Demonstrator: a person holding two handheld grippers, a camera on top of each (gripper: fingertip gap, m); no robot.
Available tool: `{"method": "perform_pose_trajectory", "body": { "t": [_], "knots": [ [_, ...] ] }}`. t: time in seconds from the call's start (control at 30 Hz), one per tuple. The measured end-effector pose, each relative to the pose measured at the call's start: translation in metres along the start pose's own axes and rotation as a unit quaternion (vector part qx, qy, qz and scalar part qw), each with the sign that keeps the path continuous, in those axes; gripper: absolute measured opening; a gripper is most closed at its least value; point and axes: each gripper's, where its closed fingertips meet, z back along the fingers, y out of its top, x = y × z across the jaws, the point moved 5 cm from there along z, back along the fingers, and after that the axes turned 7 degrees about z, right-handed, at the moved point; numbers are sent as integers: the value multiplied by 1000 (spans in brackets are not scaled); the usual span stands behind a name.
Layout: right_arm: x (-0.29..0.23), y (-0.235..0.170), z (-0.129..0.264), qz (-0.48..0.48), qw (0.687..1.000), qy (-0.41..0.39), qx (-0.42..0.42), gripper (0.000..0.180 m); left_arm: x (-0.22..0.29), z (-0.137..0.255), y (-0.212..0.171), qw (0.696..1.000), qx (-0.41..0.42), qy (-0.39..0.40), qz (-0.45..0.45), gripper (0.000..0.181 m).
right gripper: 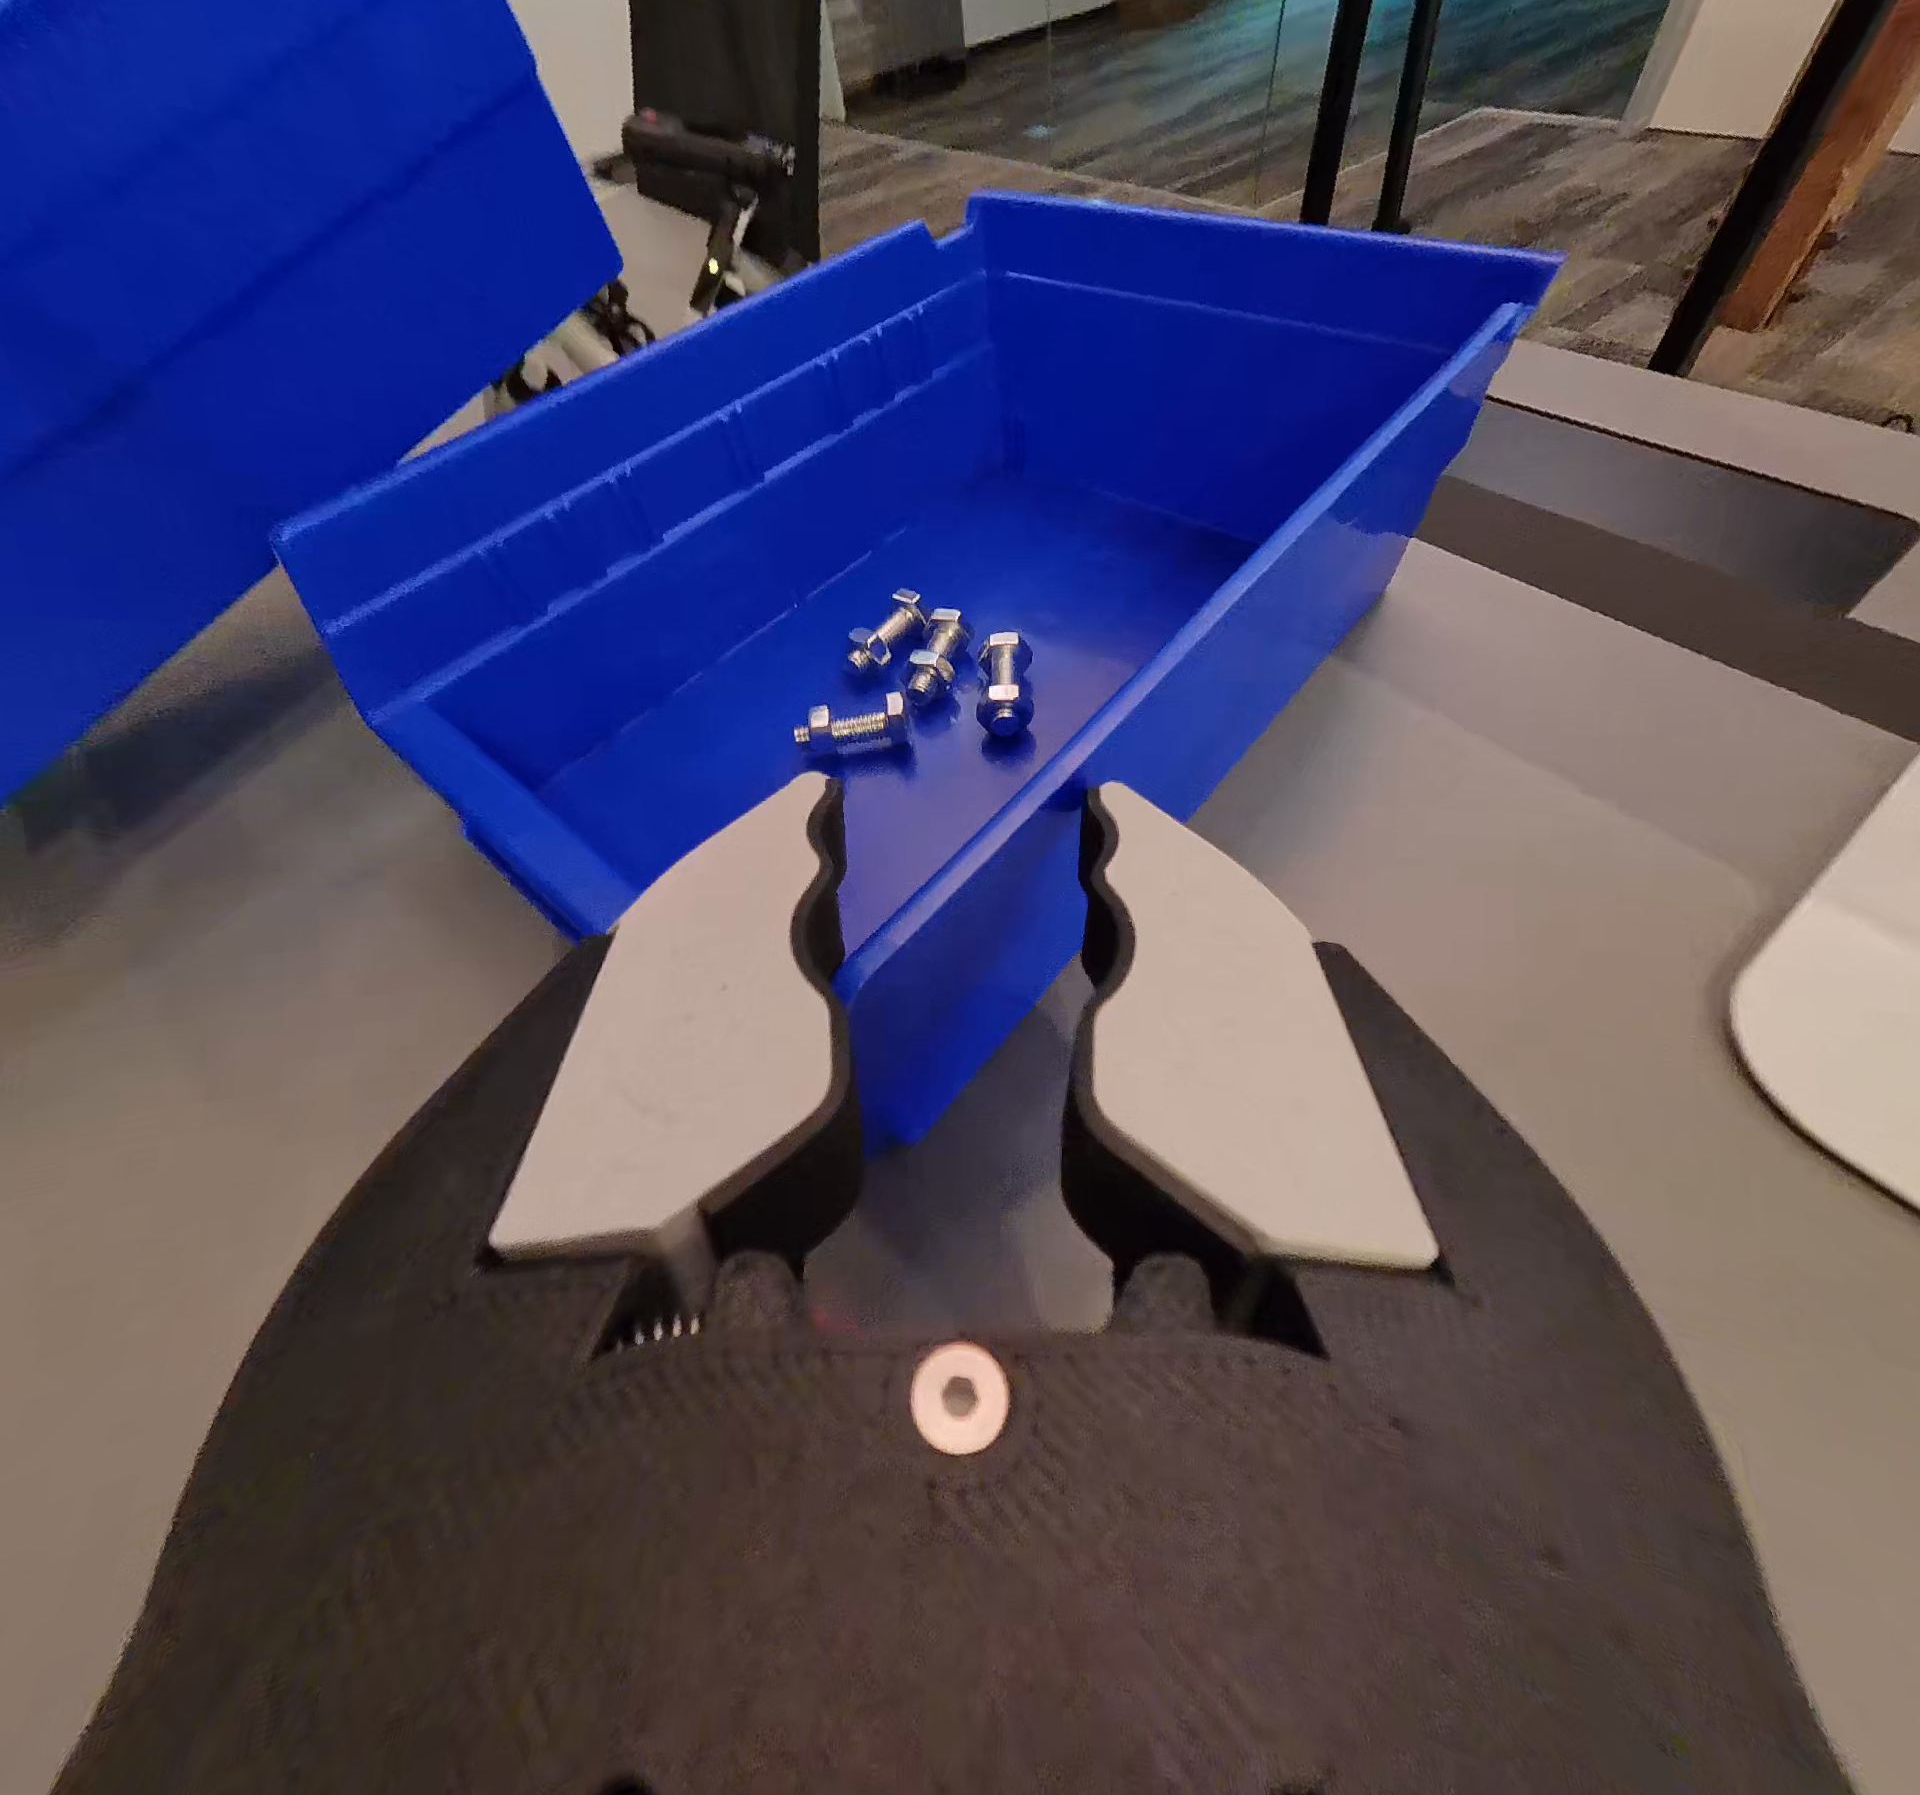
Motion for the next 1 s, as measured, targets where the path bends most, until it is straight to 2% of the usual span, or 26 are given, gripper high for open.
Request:
{"method": "perform_pose_trajectory", "body": {
  "t": [0.1, 0.23, 0.3, 0.4, 0.5, 0.57, 0.63, 0.77, 0.8, 1.0],
  "knots": [
    [-6, 6, -16, -33, 999, -16, 19, 40, 2, 5, 5, 1000, 7, 2, -4, 4],
    [-14, 13, -34, -118, 992, 5, 45, 42, 3, 11, 10, 1000, 17, 8, -6, 4],
    [-22, 15, -35, -117, 992, 20, 52, 46, 1, 16, 12, 1000, 19, 12, -5, 4],
    [-30, 19, -25, -71, 995, 27, 66, 51, -2, 21, 15, 1000, 23, 13, -3, 4],
    [-32, 36, 0, 41, 994, -6, 102, 50, -1, 25, 18, 999, 31, 10, -7, 4],
    [-48, 45, 18, 127, 984, 14, 127, 26, -1, 27, 19, 999, 36, 9, -8, 4],
    [-81, 50, 28, 195, 965, 77, 156, 12, -1, 28, 20, 999, 38, 7, -5, 5],
    [-139, 29, -4, 301, 938, 157, 66, 17, -2, 32, 18, 999, 37, 11, -5, 5],
    [-145, 25, -16, 329, 932, 148, 44, 25, -3, 33, 18, 999, 36, 13, -6, 5],
    [-159, 11, -69, 413, 904, 83, -79, 36, -8, 40, 17, 999, 36, 18, -5, 5]
  ]
}}
